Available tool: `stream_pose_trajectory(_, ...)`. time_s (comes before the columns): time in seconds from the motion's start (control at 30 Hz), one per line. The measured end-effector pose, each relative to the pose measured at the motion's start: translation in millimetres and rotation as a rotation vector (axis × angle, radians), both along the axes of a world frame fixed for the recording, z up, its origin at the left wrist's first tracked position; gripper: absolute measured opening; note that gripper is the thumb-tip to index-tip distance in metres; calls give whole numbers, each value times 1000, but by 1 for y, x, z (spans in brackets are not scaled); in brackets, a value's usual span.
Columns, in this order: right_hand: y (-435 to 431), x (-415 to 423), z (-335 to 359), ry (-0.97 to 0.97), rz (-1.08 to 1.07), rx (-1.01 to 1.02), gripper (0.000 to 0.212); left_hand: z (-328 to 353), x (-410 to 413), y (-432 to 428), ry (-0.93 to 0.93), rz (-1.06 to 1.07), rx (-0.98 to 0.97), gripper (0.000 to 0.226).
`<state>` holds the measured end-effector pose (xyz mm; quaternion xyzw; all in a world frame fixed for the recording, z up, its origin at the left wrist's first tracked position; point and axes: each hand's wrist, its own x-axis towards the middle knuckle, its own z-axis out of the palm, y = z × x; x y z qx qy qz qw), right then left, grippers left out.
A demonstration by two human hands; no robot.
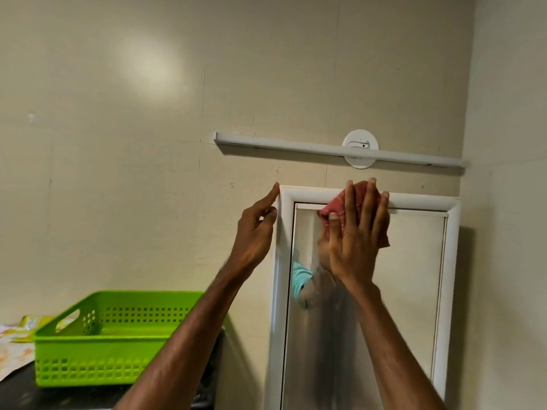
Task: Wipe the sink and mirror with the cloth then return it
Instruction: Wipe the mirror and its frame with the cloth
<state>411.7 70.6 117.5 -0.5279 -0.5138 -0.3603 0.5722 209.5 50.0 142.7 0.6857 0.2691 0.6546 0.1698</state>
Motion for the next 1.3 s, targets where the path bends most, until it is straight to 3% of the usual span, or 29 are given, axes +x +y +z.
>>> stream_pose_trajectory(0.07,-3,-29,0,-22,16,-19,68,-2,4,1,-13,0,-1,52)
stream_pose_trajectory(0.2,-5,-67,-6,-333,91,-54,67,-2,6,0,-11,36,18,52)
stream_pose_trajectory(0.4,-3,-46,-8,-352,44,-65,80,-5,27,10,58,249,267,29)
stream_pose_trajectory(0.5,-4,-42,-8,-349,7,-77,87,-6,41,21,101,320,275,42)
stream_pose_trajectory(0.63,-4,-40,-7,-329,-9,-58,80,-12,48,22,70,377,290,54)
stream_pose_trajectory(1.1,-14,-58,-4,-168,174,-44,62,-15,39,20,-91,298,287,47)
stream_pose_trajectory(1.2,-14,-75,-3,-113,318,10,60,-15,37,19,-188,169,205,49)
stream_pose_trajectory(1.3,-5,-78,-9,-247,263,-19,60,-18,36,18,-266,-26,145,48)
